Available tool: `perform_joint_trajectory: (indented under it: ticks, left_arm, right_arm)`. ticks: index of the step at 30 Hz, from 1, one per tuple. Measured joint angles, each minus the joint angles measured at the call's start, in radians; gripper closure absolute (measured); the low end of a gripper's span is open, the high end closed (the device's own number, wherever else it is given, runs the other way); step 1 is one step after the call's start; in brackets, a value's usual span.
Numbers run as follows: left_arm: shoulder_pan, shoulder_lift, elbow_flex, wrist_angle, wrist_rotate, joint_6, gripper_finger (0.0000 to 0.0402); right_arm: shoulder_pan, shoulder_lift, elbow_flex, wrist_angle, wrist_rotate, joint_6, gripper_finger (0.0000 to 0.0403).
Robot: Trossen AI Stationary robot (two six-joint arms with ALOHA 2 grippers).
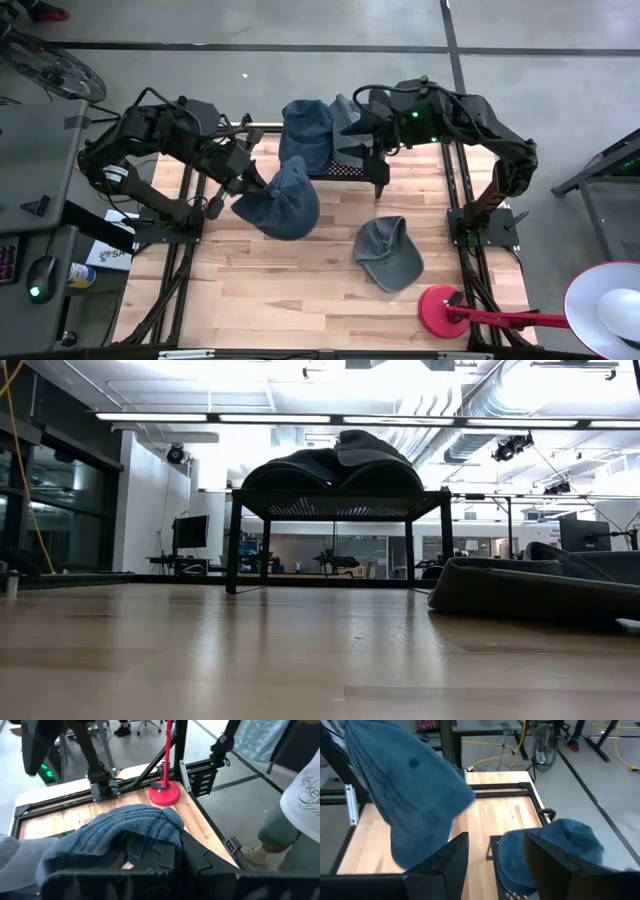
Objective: Pick & Place hat
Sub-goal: Stack the blue cap on the blue cap on the shelf
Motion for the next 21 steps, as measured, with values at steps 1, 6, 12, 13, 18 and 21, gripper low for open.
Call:
perform_joint_trajectory:
  ticks: [1,6,12,13,18,21]
  left_arm:
    - [0.009,0.0,0.0,0.0,0.012,0.009,0.0401]
    - [0.046,0.0,0.0,0.001,0.048,0.028,0.0401]
    - [0.093,0.0,0.0,0.001,0.048,0.078,0.0401]
    - [0.106,0.0,0.0,0.001,0.049,0.09,0.0401]
    - [0.184,0.001,0.0,0.002,0.13,0.159,0.0401]
    - [0.237,0.009,0.0,0.003,0.203,0.194,0.0401]
  right_arm:
    - [0.0,0.006,0.0,0.005,-0.001,0.0,0.0222]
    - [0.0,0.043,0.0,0.001,-0.012,0.0,0.0222]
    - [0.0,0.058,-0.001,0.015,0.007,0.0,0.0221]
    - [0.0,0.059,-0.001,0.014,0.019,0.0,0.0222]
    - [-0.001,0.059,-0.001,0.014,0.03,0.0,0.0222]
    - [0.0,0.059,-0.001,0.014,0.04,0.003,0.0221]
